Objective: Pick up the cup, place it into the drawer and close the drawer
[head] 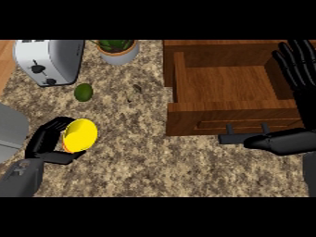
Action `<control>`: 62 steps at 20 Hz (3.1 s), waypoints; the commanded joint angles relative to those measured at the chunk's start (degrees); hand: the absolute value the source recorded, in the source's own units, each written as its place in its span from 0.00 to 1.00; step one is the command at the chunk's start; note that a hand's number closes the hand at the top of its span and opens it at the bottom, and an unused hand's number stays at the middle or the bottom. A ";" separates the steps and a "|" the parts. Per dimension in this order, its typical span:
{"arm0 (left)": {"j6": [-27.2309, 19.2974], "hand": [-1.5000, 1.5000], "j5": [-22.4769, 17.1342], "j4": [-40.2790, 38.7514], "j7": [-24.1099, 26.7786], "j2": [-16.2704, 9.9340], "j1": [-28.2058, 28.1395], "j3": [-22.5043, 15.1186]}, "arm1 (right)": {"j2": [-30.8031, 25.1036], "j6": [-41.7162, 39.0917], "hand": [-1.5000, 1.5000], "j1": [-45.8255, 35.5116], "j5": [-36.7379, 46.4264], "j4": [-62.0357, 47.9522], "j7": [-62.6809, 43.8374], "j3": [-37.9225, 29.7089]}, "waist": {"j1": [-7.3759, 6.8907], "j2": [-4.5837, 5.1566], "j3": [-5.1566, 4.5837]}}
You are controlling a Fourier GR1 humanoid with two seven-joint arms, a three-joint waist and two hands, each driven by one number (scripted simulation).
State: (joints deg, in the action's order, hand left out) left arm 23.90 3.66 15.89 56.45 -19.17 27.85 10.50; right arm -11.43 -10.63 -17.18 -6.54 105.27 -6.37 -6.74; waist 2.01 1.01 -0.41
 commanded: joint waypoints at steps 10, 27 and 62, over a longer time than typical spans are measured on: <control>-19.75 1.00 -9.50 3.01 12.01 9.92 0.97 11.75 | -1.29 -0.62 0.00 -0.34 -2.39 1.60 -2.18 -1.88 | -0.73 -0.66 0.21; -19.04 1.00 -8.28 25.81 -12.24 18.98 15.72 -1.79 | -1.76 -1.25 0.00 3.11 -0.39 -2.00 2.35 -3.55 | -2.20 -1.35 0.47; -39.91 1.00 -21.08 0.10 -44.84 19.17 47.94 -30.18 | -0.10 -3.11 0.00 -4.66 -0.65 -3.86 3.25 1.12 | 8.79 1.65 0.57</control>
State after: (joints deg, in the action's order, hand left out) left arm -16.05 -16.47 17.19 12.20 0.00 76.22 -17.04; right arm -12.13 -13.25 -21.21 -7.24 101.42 -3.58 -6.84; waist 9.04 2.28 0.15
